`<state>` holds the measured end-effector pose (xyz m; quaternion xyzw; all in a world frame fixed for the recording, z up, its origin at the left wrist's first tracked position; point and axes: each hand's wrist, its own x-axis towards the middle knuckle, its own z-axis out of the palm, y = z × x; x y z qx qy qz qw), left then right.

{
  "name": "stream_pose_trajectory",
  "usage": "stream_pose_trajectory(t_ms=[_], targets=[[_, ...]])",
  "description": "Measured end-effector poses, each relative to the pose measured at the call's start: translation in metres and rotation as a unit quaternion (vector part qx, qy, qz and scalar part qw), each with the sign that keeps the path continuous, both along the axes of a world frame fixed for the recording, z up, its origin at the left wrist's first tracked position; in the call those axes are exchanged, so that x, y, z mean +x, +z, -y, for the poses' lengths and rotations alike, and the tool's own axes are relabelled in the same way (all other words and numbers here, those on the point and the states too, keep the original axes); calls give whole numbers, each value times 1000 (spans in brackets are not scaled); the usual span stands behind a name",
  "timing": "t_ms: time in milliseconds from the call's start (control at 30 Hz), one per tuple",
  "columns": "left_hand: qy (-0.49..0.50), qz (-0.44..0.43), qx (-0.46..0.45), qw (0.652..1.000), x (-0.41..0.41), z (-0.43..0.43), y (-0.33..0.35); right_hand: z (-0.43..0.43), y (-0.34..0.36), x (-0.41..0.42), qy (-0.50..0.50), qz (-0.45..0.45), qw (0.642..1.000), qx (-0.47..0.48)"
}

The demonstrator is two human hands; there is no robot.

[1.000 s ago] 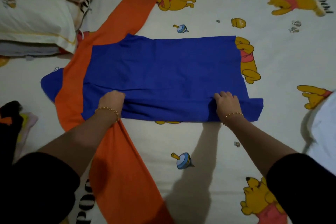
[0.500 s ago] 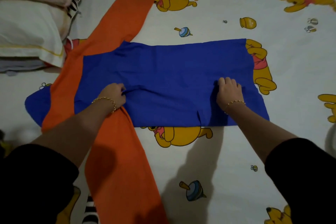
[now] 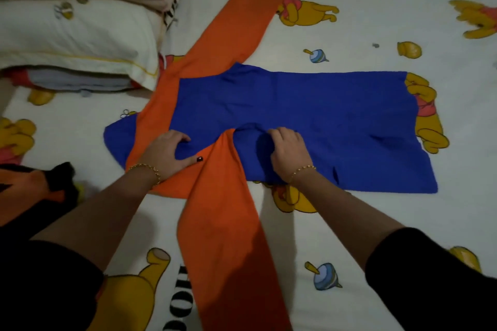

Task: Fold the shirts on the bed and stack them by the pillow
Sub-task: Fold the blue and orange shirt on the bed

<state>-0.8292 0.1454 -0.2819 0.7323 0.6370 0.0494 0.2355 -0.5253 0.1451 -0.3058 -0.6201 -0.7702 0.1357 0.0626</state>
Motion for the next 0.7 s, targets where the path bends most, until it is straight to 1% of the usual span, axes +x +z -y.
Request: stream_pose_trajectory(t_ms=[100, 200, 267, 367, 467, 500, 567, 700], targets=[[-24, -32, -22, 999, -28, 9, 6, -4, -2, -42, 28, 3, 1000, 5], [-44, -63, -59, 995, -43, 20, 9, -11, -1, -62, 41, 10, 999, 27], [-47, -66, -74, 994, -53, 26, 6, -15, 0, -71, 37, 21, 998, 40], [-55, -60, -97, 992, -61, 32, 4, -18, 0, -77, 31, 37, 998, 31], [-84, -84, -117, 986, -66, 35, 5, -23, 1, -78, 17, 49, 999, 9], [-96, -84, -108, 986, -67, 36, 6, -24, 2, -78, 12, 53, 999, 3], [-100, -53, -70, 991, -69, 38, 5, -26, 2, -79, 7, 56, 998, -6], [-42, 20, 28, 999, -61, 38, 11, -30, 5, -81, -12, 38, 999, -7]])
